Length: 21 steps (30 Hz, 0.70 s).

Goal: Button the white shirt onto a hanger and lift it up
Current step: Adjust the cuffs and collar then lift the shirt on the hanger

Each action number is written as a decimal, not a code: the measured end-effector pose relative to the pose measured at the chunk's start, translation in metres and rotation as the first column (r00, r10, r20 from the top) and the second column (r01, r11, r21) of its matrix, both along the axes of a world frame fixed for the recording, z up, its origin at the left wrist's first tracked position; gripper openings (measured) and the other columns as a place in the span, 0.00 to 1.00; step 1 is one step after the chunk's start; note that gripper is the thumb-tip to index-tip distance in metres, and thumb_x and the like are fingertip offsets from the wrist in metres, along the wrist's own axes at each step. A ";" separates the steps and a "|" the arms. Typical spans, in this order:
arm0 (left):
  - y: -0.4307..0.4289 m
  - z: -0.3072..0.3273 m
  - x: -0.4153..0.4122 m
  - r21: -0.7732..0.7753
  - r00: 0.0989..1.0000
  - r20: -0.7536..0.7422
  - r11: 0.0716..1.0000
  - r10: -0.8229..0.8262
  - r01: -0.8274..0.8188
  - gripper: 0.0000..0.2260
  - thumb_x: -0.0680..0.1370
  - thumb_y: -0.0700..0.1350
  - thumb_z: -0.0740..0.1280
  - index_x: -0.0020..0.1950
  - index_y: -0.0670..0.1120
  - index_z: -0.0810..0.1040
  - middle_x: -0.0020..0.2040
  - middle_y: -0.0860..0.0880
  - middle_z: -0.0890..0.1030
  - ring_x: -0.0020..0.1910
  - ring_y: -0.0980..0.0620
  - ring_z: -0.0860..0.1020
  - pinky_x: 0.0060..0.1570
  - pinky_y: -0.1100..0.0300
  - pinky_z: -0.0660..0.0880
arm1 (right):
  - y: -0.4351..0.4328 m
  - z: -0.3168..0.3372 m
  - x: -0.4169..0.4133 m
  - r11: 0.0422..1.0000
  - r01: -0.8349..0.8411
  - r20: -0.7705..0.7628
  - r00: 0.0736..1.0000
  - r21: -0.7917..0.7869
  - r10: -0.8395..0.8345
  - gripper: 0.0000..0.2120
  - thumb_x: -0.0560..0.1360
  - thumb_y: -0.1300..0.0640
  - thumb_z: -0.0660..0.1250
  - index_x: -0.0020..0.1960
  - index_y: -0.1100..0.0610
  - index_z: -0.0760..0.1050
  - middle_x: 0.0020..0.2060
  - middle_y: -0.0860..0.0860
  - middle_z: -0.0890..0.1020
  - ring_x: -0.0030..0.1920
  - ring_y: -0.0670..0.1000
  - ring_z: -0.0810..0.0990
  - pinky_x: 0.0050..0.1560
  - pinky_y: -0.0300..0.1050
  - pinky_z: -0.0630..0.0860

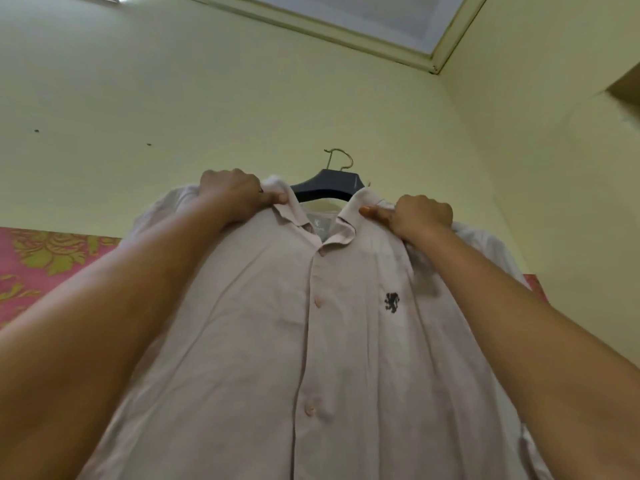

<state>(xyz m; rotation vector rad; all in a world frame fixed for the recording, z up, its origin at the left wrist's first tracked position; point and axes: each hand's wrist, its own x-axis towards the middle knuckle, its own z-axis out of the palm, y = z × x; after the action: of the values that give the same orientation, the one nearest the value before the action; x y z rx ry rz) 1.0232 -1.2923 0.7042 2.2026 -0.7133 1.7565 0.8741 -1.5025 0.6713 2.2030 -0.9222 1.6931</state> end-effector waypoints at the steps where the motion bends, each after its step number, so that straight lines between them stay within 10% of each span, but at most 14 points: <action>1: -0.001 0.005 0.002 -0.001 1.000 0.019 1.000 0.014 -0.014 0.30 0.74 0.70 0.49 0.48 0.45 0.76 0.42 0.46 0.74 0.42 0.46 0.72 0.43 0.55 0.63 | -0.001 0.006 0.001 1.000 0.011 0.002 1.000 -0.016 -0.011 0.34 0.68 0.25 0.50 0.44 0.57 0.71 0.49 0.56 0.79 0.45 0.56 0.75 0.43 0.45 0.62; 21: 0.001 -0.014 0.027 -0.061 0.994 0.003 0.992 0.112 -0.112 0.33 0.73 0.71 0.49 0.45 0.44 0.75 0.38 0.47 0.74 0.39 0.46 0.72 0.37 0.57 0.63 | -0.015 -0.004 0.038 0.993 -0.057 0.041 0.997 -0.106 0.061 0.36 0.70 0.26 0.49 0.48 0.58 0.73 0.50 0.58 0.79 0.48 0.57 0.76 0.43 0.46 0.62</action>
<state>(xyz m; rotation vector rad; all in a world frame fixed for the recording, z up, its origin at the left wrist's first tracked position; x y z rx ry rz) 1.0500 -1.2914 0.6904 2.2369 -0.5394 1.8136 0.9124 -1.5177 0.6670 2.1528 -0.7671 1.7809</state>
